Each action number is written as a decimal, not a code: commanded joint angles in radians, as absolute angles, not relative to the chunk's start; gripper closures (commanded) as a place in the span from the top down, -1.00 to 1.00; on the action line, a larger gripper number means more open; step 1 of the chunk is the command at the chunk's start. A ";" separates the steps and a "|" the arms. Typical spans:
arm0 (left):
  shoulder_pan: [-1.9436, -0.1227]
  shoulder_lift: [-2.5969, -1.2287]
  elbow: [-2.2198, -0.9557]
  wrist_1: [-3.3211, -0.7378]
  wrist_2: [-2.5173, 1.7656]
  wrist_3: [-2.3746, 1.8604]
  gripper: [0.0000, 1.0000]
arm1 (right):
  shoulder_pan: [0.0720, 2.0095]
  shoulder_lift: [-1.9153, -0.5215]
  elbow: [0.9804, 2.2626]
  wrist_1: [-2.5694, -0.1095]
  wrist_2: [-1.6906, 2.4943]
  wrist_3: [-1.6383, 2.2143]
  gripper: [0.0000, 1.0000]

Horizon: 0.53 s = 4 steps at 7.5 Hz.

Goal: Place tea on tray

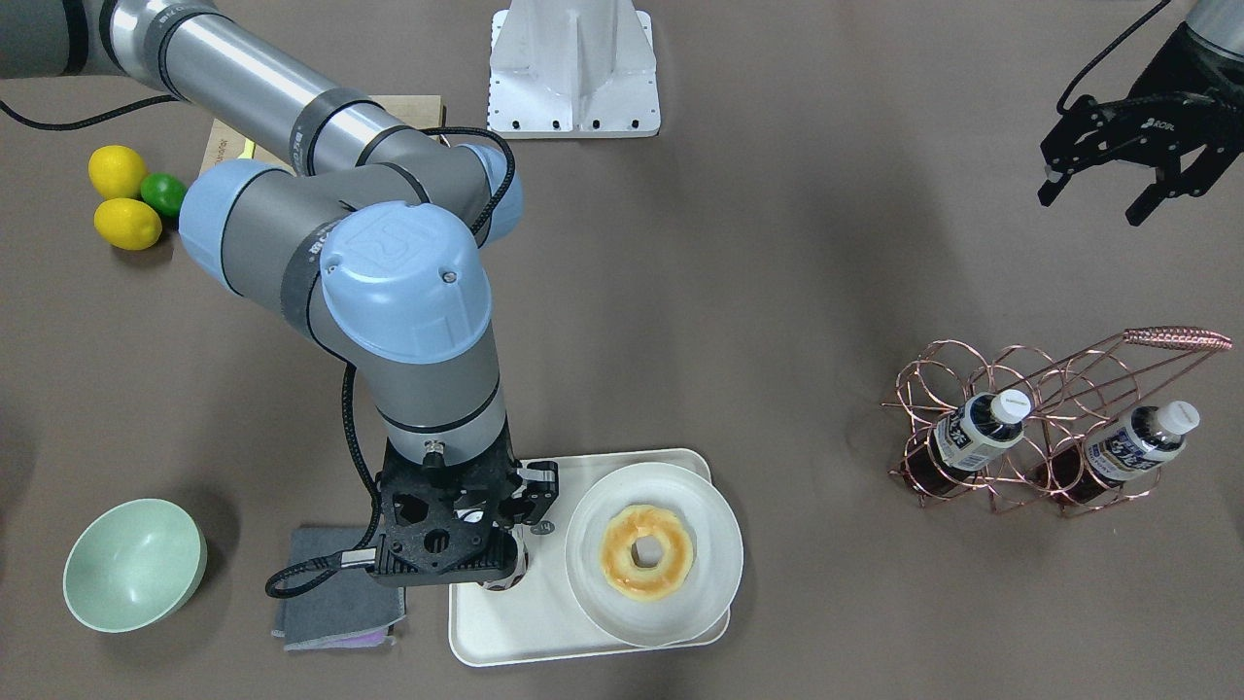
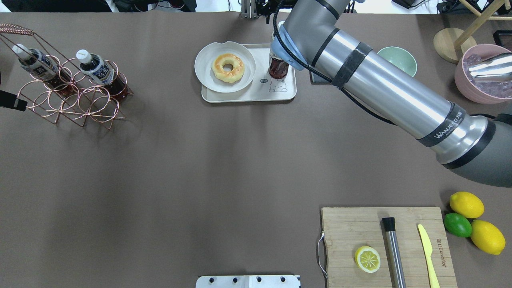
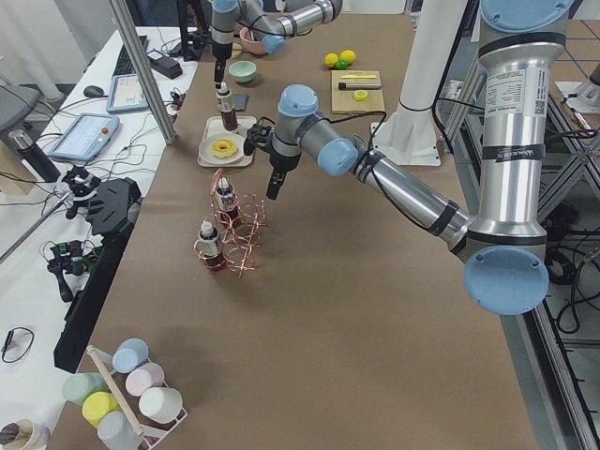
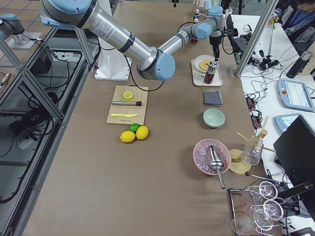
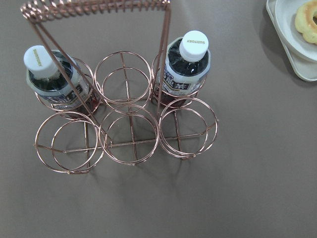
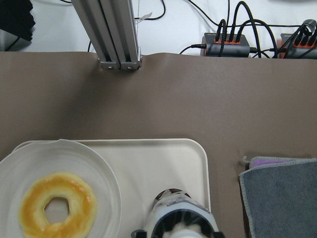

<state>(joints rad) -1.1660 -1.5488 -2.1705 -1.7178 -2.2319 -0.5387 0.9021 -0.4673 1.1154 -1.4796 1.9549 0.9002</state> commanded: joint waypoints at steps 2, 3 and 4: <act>-1.193 -1.552 -2.163 -1.706 -2.243 -0.529 0.92 | 1.011 -0.684 1.456 -1.624 2.126 0.806 1.00; -1.227 -1.545 -2.163 -1.685 -2.243 -0.465 0.92 | 1.049 -0.734 1.573 -1.738 2.152 0.731 1.00; -1.297 -1.545 -2.166 -1.628 -2.244 -0.368 0.93 | 1.066 -0.826 1.714 -1.808 2.155 0.680 1.00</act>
<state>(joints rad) -1.2099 -1.5486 -2.1638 -1.6921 -2.2428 -0.4937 1.0213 -0.6967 1.4936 -1.6691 2.1264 0.7783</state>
